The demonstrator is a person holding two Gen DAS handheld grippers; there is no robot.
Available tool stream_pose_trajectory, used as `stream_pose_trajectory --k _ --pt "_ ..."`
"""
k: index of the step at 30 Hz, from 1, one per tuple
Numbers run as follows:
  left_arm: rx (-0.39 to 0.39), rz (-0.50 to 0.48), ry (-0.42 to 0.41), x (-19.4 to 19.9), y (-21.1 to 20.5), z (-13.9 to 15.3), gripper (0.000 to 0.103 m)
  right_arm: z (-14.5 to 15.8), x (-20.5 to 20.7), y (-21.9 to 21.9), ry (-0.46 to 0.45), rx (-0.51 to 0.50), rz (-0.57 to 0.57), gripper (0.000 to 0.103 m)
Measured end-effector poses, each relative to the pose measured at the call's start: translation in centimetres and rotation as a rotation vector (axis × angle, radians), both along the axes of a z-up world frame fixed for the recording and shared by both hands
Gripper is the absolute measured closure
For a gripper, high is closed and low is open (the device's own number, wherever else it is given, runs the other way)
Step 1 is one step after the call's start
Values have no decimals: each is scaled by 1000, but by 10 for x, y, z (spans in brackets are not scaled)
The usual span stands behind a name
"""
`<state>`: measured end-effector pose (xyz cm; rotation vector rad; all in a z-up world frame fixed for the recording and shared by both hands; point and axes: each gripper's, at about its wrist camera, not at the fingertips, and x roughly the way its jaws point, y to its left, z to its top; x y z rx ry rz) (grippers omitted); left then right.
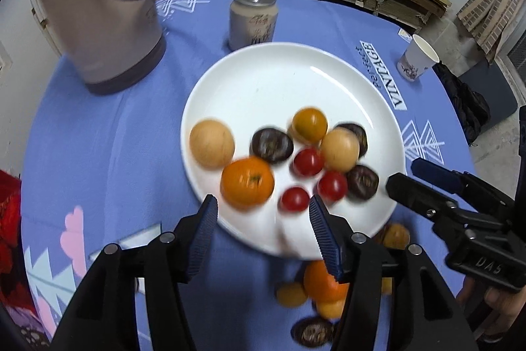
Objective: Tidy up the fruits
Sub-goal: 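Move both open tools back to the fruit pile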
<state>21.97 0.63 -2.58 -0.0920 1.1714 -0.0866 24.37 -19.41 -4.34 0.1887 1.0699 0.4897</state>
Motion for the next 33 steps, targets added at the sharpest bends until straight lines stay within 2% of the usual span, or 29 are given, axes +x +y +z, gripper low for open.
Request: stream_pose_trajectory --k 7,11,23,30,33 --pt "6 21 30 -35 8 -4 44 0 -35 -10 24 -9 -7 25" --pt "9 38 41 -51 14 -5 38 1 -53 -18 24 -23 2 24" --pt "28 57 80 -87 26 -17 38 -17 -94 -34 93 -46 -3 24" --pt "35 74 94 -98 37 -21 38 -28 -124 -10 133 -51 116 24" --pt "35 88 102 -102 43 -23 38 -32 -135 7 132 -85 185 29"
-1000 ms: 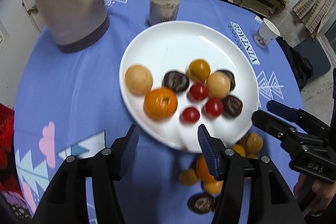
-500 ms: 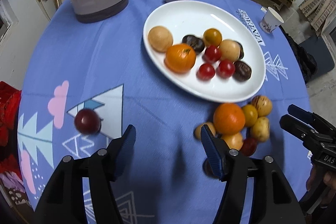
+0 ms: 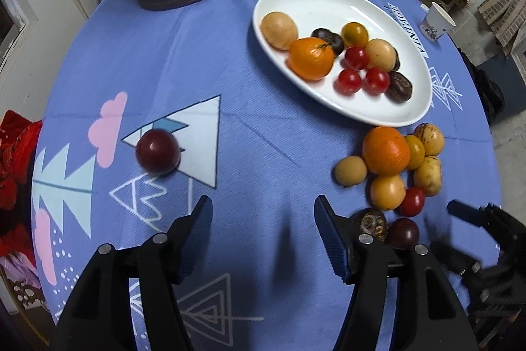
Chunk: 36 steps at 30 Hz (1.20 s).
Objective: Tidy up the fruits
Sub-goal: 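Move both open tools back to the fruit pile, then grasp a dark red plum with the left tool while the right tool grasps another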
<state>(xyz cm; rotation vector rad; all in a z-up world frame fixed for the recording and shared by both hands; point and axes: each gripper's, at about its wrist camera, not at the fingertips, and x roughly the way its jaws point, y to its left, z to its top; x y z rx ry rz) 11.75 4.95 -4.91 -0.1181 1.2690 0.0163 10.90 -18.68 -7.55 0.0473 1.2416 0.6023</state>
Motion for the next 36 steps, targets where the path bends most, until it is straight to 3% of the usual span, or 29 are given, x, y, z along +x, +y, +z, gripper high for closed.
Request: stream_pose_trajectory --k 10,13,20,26,28,32,36 --pt "15 36 4 -12 27 2 38 -27 -17 43 -59 -145 148 49" --pt "29 62 9 -14 41 1 38 -32 -18 46 -84 -191 159 64" --pt "55 133 11 -2 74 -7 38 -33 -10 35 -28 -133 120 64" --pt "120 117 -7 17 77 -18 40 -33 -6 33 -1 -112 107 64" --pt "108 114 5 22 79 -24 41 -33 -6 31 8 -106 101 64" --pt "78 111 34 32 82 -35 65 -32 -5 27 14 -102 96 64" --pt "110 96 35 33 77 -40 67 -31 -4 30 10 -102 84 64"
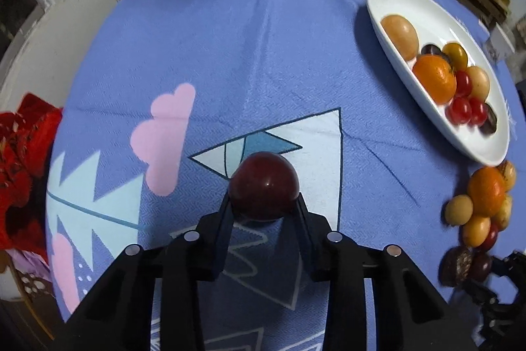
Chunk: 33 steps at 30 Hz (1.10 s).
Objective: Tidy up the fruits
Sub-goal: 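Grasp a dark red plum with the left tool while the right tool grasps another, then carry both dark red plums onto the plate and open both tools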
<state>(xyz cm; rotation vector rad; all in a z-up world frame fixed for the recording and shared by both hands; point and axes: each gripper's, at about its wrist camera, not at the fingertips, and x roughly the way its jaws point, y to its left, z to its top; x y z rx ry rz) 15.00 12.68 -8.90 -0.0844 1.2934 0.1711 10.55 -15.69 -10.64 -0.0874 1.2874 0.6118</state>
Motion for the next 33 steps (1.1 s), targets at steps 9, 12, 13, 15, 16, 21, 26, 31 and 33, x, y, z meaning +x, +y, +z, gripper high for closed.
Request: stream_pose_trajectory --k 9,12,13,15,16,21,26,31,33 --pt "-87 1 -35 -15 -6 24 68 26 7 -16 -7 70 -37 64" --pt "-107 -10 -66 -19 -13 38 68 34 9 -25 -13 92 -57 64" --pt "-106 -22 -72 -19 -16 41 68 37 10 -27 -16 101 -62 64" --pt "-116 -29 -73 -24 -19 46 68 43 11 -30 -28 111 -68 64" --pt "-137 -29 -79 -26 -21 50 68 47 11 -33 -36 117 -72 64" --pt "-150 -70 -125 -25 -36 70 68 67 19 -45 -66 149 -94 64" --pt "-152 -117 -162 -14 -52 86 68 89 36 -60 -112 189 -138 64" --pt "-164 -170 -180 0 -73 93 68 105 58 -64 -154 215 -162 64" --pt "-170 -198 -191 11 -84 97 68 110 69 -61 -169 224 -165 64"
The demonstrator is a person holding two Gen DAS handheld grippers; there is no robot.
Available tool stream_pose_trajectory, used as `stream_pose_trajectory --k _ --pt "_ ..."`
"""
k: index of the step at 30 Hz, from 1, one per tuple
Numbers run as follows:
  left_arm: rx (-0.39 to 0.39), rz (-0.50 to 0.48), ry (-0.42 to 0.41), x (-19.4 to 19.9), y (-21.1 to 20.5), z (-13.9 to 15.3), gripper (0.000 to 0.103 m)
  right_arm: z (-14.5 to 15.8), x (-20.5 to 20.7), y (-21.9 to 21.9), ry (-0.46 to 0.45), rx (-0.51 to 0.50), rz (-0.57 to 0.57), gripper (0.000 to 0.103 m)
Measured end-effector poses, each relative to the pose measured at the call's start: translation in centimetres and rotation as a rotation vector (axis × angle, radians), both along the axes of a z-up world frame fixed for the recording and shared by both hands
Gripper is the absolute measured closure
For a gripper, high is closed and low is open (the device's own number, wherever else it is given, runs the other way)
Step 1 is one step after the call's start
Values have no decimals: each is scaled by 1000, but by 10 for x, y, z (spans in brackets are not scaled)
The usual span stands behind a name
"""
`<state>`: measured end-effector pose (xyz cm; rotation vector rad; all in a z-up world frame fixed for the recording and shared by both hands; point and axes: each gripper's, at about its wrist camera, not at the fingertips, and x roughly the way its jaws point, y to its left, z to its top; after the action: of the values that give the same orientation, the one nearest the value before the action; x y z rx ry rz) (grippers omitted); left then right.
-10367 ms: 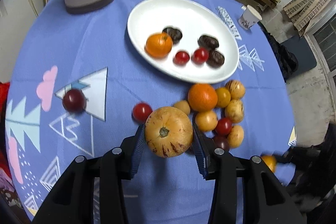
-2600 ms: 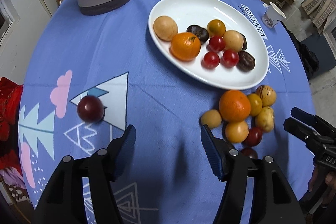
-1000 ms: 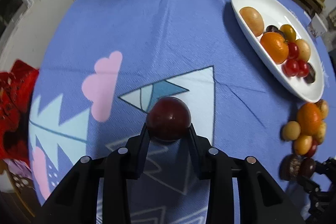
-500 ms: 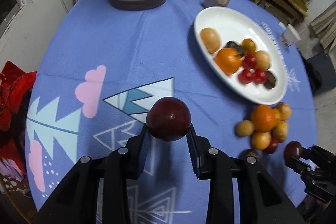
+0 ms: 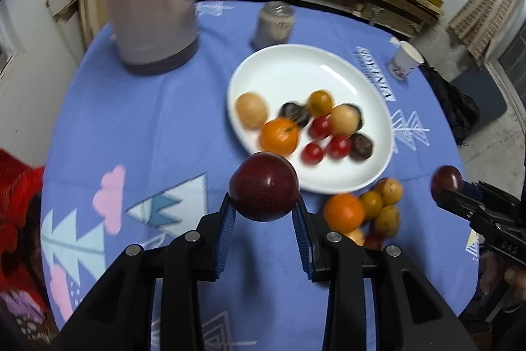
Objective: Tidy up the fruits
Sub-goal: 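Carry both dark red plums onto the plate and open both tools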
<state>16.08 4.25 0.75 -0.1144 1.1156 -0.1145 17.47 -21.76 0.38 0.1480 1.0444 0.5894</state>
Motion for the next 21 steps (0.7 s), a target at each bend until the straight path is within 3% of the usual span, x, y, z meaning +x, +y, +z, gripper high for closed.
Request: stream_pose_trajectory --k 7,21 --pt "-25 -47 0 39 -29 -5 68 4 35 14 -24 23 -14 63" --pt "-27 -78 36 97 -49 -34 68 -32 101 20 18 53 -82 63"
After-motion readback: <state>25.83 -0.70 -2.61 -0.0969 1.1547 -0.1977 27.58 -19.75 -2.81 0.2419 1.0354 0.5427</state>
